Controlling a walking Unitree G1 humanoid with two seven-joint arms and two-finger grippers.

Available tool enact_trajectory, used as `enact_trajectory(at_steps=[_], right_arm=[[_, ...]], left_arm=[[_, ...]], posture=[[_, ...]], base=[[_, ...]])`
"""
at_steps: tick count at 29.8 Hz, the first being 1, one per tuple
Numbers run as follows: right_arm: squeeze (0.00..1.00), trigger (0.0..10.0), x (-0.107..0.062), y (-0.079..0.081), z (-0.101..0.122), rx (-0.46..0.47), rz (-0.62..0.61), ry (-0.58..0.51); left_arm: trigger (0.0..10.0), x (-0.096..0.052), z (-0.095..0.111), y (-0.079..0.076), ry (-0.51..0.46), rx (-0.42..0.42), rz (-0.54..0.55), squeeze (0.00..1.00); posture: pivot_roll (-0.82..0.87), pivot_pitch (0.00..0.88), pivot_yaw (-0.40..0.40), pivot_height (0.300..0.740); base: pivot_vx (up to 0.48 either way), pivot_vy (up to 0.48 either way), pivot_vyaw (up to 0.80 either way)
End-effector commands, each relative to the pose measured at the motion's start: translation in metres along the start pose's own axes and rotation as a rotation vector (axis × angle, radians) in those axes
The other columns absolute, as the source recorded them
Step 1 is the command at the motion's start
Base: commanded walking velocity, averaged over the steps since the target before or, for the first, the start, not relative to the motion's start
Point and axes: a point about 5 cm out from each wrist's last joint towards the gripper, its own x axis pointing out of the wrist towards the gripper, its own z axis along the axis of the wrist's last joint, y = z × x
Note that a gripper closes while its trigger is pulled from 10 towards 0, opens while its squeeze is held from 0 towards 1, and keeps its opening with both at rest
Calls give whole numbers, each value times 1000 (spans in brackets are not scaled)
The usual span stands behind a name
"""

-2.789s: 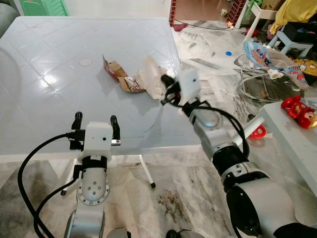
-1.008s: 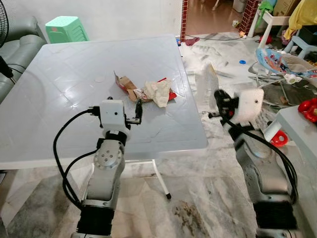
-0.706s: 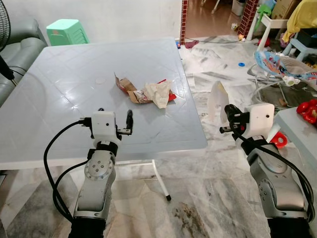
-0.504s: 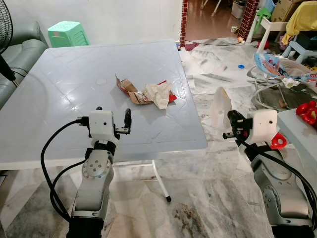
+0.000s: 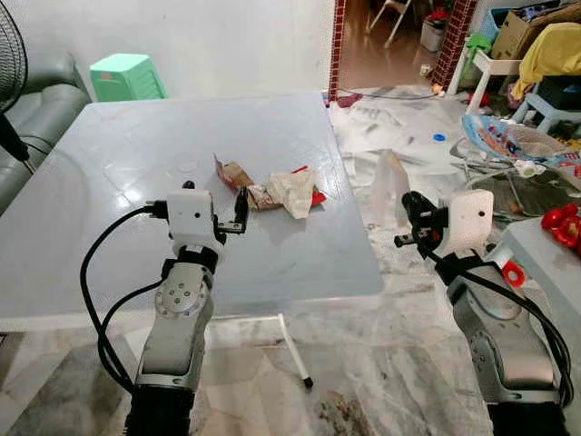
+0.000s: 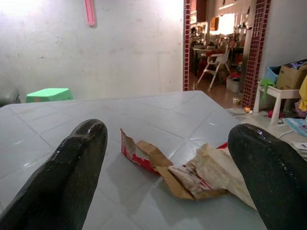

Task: Picking trash to rubbish bin

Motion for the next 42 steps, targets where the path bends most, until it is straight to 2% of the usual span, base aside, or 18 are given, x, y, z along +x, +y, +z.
enact_trajectory(at_steps=[1, 15, 23, 26, 31, 32, 33, 34, 42], right_arm=[[0, 0, 3, 2, 4, -5, 9, -14], [0, 0, 9, 4, 8, 7, -5, -32], [0, 0, 11, 6, 10, 12, -8, -38], [0, 0, 11, 6, 10, 13, -9, -38], [0, 0, 12, 6, 11, 13, -10, -41], [0, 0, 12, 6, 12, 14, -7, -42], [0, 0, 12, 6, 12, 14, -7, -42], [0, 0, 11, 7, 12, 14, -3, -42], [0, 0, 3, 7, 13, 14, 1, -37]], left_arm=[[10000, 1, 0, 1, 0, 2, 6, 0], [10000, 1, 0, 5, 13, 9, 36, 0], [10000, 1, -2, 4, 22, -3, 52, 0], [10000, 3, -4, 10, 39, 16, 95, 0], [10000, 11, -9, 16, 75, 11, 123, 0], [10000, 19, -11, 17, 106, 4, 133, 0], [10000, 19, -11, 17, 106, 4, 133, 0], [10000, 24, -12, 19, 124, -23, 152, 0], [10000, 40, -20, 18, 166, -109, 175, 0]], posture=[[10, 0, 3, 740], [16, 0, 9, 740], [13, 4, 9, 740], [12, 4, 7, 740], [6, 7, 5, 740], [-3, 13, 8, 740], [-3, 13, 8, 740], [-9, 15, 10, 740], [-50, 36, 24, 740]], base=[[416, 0, 0], [366, 0, 0], [0, 0, 0], [0, 0, 0], [0, 0, 0], [0, 0, 0], [0, 0, 0], [0, 0, 0], [0, 0, 0]])
